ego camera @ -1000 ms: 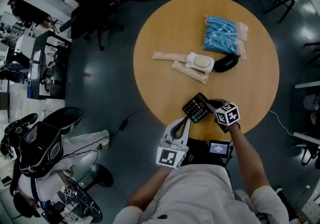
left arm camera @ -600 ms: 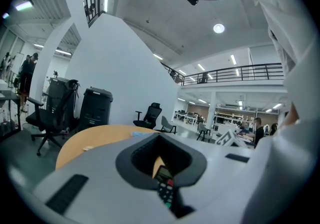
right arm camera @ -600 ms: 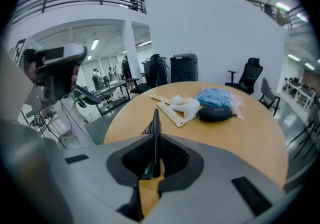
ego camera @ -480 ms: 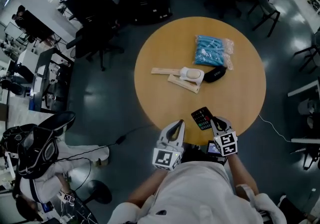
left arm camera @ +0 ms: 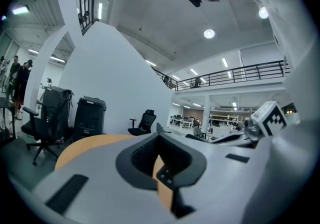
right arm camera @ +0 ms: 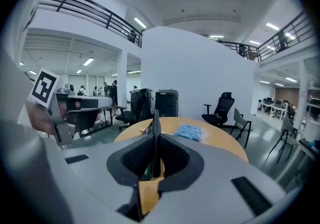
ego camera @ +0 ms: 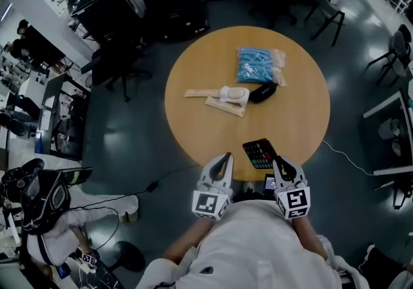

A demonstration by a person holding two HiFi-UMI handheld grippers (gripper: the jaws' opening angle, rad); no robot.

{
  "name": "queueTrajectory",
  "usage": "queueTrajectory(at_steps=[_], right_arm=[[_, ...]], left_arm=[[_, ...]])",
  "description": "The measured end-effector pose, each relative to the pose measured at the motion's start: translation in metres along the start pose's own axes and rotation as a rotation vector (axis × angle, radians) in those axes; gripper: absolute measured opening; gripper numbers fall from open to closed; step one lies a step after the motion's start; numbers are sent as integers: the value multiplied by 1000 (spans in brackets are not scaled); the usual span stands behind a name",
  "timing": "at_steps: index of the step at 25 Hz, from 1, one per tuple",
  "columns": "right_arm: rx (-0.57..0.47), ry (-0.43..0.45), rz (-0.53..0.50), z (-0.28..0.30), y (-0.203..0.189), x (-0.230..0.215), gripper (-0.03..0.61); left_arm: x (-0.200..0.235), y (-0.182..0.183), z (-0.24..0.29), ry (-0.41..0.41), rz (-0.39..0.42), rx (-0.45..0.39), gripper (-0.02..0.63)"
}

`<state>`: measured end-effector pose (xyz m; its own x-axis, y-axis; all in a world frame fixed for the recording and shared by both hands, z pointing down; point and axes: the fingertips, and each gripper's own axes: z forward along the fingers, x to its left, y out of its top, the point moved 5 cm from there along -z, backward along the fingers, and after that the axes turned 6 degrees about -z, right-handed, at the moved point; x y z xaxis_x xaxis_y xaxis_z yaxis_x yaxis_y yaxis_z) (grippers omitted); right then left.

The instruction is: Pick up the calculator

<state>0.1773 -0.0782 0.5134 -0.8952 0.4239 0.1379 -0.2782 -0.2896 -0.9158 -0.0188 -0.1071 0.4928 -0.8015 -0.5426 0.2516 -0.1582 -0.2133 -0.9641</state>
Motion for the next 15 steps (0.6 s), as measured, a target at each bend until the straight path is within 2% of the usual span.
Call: queueTrajectory(at_steps=[7, 15], right_arm=[[-20, -18, -13, -14, 2, 4, 48], [-20, -23, 3, -17, 0, 5, 48]], left_arm=[[-13, -4, -7, -21, -8, -7, 6], [-11, -4, -15, -6, -26, 0, 6]])
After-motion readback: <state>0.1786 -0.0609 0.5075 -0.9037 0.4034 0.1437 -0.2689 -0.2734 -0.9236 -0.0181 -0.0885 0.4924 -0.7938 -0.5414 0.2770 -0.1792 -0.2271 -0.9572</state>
